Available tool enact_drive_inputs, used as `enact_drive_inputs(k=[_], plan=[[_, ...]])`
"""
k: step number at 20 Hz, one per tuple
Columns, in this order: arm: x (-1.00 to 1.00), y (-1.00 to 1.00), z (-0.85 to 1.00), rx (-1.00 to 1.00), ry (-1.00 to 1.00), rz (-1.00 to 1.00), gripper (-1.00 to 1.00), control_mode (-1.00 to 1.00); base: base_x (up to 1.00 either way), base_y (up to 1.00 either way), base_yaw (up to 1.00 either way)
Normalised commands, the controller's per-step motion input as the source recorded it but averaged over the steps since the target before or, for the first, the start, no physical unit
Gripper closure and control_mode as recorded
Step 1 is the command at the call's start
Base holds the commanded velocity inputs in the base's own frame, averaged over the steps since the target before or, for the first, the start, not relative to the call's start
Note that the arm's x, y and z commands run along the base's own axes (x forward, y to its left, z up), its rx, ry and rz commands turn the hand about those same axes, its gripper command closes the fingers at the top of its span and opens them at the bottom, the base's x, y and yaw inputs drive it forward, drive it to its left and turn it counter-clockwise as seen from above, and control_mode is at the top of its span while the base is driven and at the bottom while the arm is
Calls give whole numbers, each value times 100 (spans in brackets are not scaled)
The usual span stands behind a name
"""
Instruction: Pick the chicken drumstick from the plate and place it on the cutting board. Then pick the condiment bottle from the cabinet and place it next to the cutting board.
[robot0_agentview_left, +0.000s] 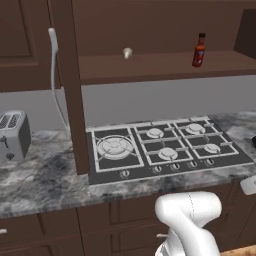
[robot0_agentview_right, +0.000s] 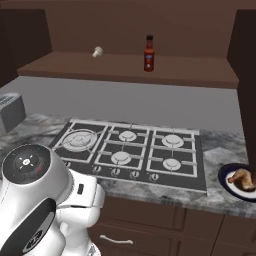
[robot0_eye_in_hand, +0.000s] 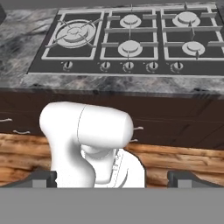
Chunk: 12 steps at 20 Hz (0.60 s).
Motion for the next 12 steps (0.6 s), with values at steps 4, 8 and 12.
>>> enact_drive_inputs(k=[4,8,12], plan=[[0,0,0,0,0,0,-100,100,-34,-2,0],[0,0,0,0,0,0,-100,100,-35,-2,0],[0,0,0,0,0,0,-100,100,-38,-4,0]])
